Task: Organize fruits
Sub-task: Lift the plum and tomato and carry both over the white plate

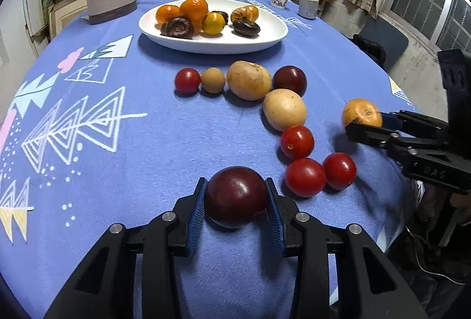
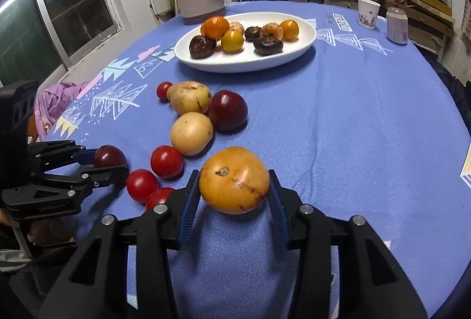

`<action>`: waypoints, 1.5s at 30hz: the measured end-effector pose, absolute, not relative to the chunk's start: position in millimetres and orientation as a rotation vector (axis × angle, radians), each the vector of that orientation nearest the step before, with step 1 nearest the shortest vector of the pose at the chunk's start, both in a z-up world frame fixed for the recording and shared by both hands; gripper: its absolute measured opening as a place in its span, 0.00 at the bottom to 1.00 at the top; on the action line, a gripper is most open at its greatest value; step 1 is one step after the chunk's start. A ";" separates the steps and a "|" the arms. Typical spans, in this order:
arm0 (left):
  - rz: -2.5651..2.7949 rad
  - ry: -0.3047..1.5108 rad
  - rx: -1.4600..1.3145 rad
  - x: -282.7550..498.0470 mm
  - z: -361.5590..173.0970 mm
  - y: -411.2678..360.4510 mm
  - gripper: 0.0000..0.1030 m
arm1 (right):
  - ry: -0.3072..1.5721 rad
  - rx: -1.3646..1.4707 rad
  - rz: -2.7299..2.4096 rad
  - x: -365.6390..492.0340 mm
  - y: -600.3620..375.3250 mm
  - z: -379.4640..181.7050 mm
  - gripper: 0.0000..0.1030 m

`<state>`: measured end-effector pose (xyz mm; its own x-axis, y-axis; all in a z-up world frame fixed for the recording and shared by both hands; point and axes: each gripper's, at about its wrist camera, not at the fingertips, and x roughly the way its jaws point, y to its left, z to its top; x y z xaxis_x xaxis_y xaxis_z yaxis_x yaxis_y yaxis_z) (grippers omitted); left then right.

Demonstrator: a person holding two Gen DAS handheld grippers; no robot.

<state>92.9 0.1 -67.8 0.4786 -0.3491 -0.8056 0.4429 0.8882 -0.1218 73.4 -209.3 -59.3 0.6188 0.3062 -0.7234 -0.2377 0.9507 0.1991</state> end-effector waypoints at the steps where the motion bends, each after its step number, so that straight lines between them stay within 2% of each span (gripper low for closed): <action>1: -0.479 0.952 0.104 93.8 -66.1 2.2 0.38 | 0.840 0.089 0.316 72.5 -210.5 -56.6 0.42; 17: -0.432 0.857 0.078 112.8 -23.0 16.5 0.38 | 0.743 0.123 0.325 78.3 -227.5 -17.4 0.42; 30: -0.414 0.781 0.094 173.3 8.1 -5.5 0.38 | 0.643 0.088 0.341 134.4 -219.3 27.2 0.42; 37: -0.461 0.770 0.090 208.6 15.6 -28.4 0.39 | 0.669 0.095 0.312 176.8 -218.4 21.9 0.42; 45: -0.471 0.812 0.098 242.6 -0.2 -49.2 0.39 | 0.718 0.078 0.305 216.3 -206.7 2.3 0.42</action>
<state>242.6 -49.2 -0.2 0.5909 -0.3669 -0.7185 0.4411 0.8926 -0.0931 216.3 -206.7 2.3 0.7111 0.3013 -0.6352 -0.2482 0.9529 0.1742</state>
